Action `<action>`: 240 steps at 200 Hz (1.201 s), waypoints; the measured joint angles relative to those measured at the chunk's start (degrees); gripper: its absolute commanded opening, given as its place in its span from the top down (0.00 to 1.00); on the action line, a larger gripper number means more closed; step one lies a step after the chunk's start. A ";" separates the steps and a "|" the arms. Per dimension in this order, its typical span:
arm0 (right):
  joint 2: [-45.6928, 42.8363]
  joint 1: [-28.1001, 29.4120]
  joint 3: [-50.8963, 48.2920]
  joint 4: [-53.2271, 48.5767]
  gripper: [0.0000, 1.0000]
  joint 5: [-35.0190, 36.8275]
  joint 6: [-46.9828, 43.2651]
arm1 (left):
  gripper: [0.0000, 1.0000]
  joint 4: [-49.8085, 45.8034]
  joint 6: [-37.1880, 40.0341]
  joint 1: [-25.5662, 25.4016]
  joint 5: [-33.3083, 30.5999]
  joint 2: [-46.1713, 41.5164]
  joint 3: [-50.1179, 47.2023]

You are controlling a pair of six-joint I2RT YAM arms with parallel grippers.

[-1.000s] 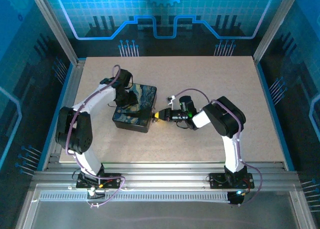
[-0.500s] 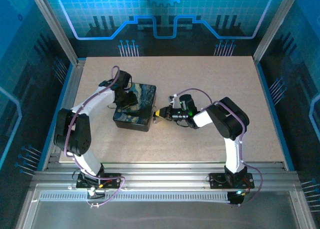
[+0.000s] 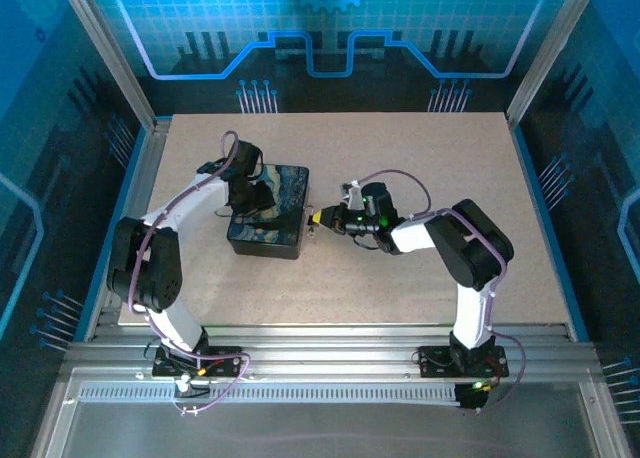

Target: Unlock the padlock with the key

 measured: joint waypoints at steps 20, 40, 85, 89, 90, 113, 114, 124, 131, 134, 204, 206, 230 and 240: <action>-0.02 0.22 2.29 -4.22 1.00 0.70 -2.67 | 0.72 0.44 -0.02 -0.28 -0.04 0.00 -0.07; -0.04 0.22 4.24 -8.09 1.00 1.07 -5.20 | 0.72 0.59 -0.02 -0.28 -0.17 0.02 -0.07; -0.57 -0.09 8.76 -18.93 0.99 1.62 -12.96 | 0.72 0.59 -0.02 -0.28 -0.48 0.13 -0.02; -0.57 -0.17 9.27 -19.98 0.99 1.36 -13.86 | 0.72 0.59 -0.04 -0.28 -0.48 0.13 -0.02; -0.57 -0.20 9.35 -20.20 0.99 1.31 -13.99 | 0.72 0.59 -0.02 -0.28 -0.48 0.13 0.00; -0.57 -0.81 12.37 -27.10 0.99 0.68 -18.56 | 0.72 0.52 -0.04 -0.28 -0.42 0.24 0.13; -0.57 -0.83 12.44 -27.30 0.99 0.66 -18.69 | 0.72 0.50 -0.04 -0.28 -0.42 0.24 0.17; -0.55 -1.07 13.53 -29.92 0.99 0.61 -20.44 | 0.72 0.35 -0.04 -0.33 -0.28 0.37 0.42; -0.55 -1.25 14.36 -31.78 0.99 0.66 -21.62 | 0.72 0.24 -0.04 -0.35 -0.22 0.44 0.46; -0.52 -1.25 14.67 -32.46 0.99 0.66 -22.03 | 0.72 0.20 -0.07 -0.35 -0.22 0.46 0.50; 0.24 -1.33 19.17 -41.46 0.99 2.38 -27.78 | 0.73 -0.07 -0.22 -0.39 0.00 0.81 0.79; 0.26 -1.33 19.23 -41.51 0.99 2.36 -27.78 | 0.73 -0.07 -0.22 -0.39 0.00 0.83 0.79; 0.57 -1.33 19.50 -41.81 0.99 2.27 -27.76 | 0.73 -0.07 -0.24 -0.39 -0.02 0.87 0.79; 0.76 -1.33 19.71 -41.92 0.99 2.23 -27.76 | 0.73 -0.07 -0.26 -0.39 -0.02 0.87 0.79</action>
